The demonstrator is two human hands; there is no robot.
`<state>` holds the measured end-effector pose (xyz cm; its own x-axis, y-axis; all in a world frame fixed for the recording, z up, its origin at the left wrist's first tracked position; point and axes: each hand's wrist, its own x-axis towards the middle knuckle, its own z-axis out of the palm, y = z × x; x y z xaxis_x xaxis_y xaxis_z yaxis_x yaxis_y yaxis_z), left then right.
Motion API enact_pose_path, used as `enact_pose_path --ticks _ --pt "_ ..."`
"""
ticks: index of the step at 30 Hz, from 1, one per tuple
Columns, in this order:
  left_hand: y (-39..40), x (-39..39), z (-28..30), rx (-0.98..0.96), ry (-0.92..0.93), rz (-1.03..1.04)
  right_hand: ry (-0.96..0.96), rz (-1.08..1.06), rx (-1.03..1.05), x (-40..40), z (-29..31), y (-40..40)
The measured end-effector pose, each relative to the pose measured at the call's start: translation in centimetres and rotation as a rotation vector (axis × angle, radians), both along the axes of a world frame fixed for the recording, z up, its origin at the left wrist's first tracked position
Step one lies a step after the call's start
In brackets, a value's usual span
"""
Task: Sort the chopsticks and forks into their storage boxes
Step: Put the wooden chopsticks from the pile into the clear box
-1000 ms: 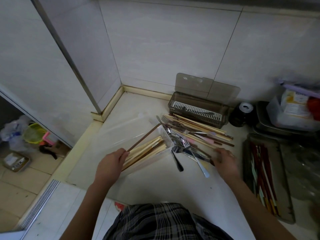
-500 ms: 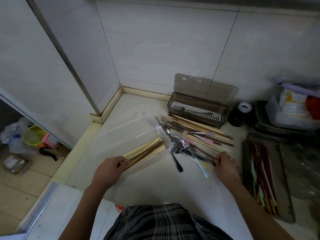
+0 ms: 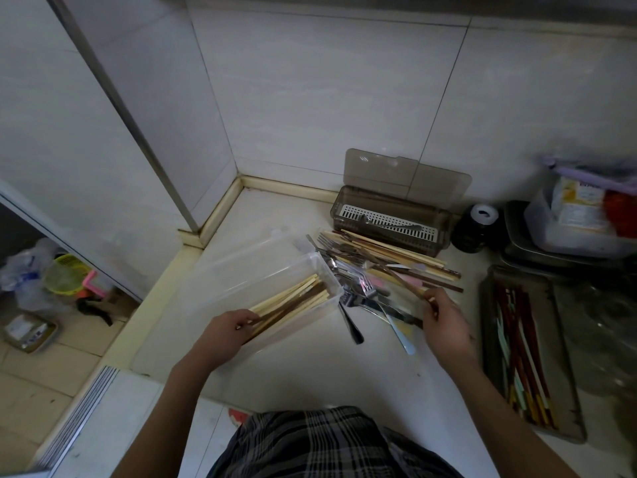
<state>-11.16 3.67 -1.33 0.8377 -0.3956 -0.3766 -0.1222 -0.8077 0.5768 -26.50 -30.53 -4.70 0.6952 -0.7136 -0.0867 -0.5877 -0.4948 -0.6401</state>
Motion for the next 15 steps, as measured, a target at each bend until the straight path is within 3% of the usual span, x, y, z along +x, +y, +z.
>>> enact_pose_path --ticks 8,15 --pt "0.0 0.3 -0.4 -0.03 -0.005 0.04 -0.022 0.004 0.004 0.4 0.9 1.1" --pt "-2.3 -1.6 2.2 -0.173 -0.671 0.079 -0.078 0.271 -0.358 1.2 4.4 3.0"
